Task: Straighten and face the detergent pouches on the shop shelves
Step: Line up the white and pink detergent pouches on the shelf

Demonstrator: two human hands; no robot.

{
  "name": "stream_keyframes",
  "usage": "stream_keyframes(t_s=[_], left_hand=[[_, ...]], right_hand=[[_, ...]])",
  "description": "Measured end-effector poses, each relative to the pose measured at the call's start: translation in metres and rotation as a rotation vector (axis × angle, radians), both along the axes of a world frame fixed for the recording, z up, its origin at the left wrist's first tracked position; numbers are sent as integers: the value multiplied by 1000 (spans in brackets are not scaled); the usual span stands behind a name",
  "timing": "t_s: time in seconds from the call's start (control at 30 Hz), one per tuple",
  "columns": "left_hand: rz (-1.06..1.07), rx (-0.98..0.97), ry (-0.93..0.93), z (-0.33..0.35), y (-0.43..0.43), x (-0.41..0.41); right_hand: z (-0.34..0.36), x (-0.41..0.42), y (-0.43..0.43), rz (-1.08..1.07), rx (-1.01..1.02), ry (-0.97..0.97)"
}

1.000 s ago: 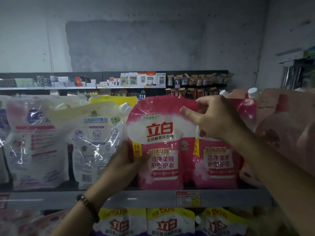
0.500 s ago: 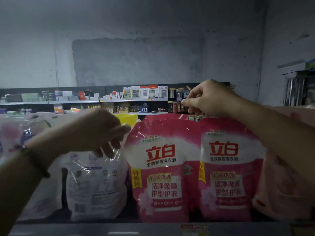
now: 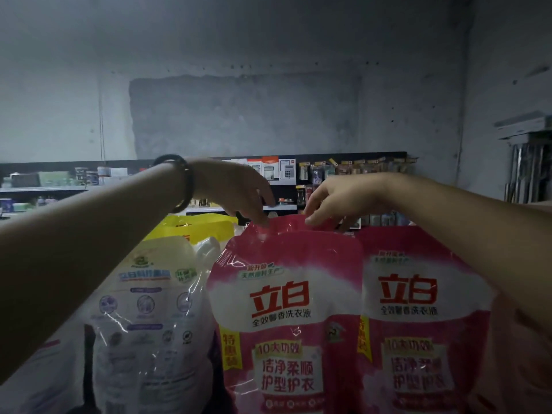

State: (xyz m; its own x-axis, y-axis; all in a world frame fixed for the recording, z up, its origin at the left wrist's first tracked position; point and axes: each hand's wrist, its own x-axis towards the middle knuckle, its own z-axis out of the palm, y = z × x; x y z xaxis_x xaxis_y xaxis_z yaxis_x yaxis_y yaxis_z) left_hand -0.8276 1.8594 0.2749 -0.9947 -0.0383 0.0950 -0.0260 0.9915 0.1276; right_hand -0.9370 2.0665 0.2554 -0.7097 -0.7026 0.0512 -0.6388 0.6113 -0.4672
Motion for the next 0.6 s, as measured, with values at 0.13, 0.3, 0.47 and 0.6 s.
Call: stream_keyframes(t_s=[0.13, 0.3, 0.47, 0.6], left_hand=[[-69, -153, -158, -4, -1, -25], [-126, -155, -389, -14, -1, -49], [-114, -290, -399, -22, 1, -66], [-90, -220, -426, -24, 0, -65]], right_hand=[[-5, -6, -9, 27, 68, -87], [-8, -14, -8, 18, 35, -172], [-13, -19, -11, -3, 28, -271], [-12, -9, -14, 13, 83, -313]])
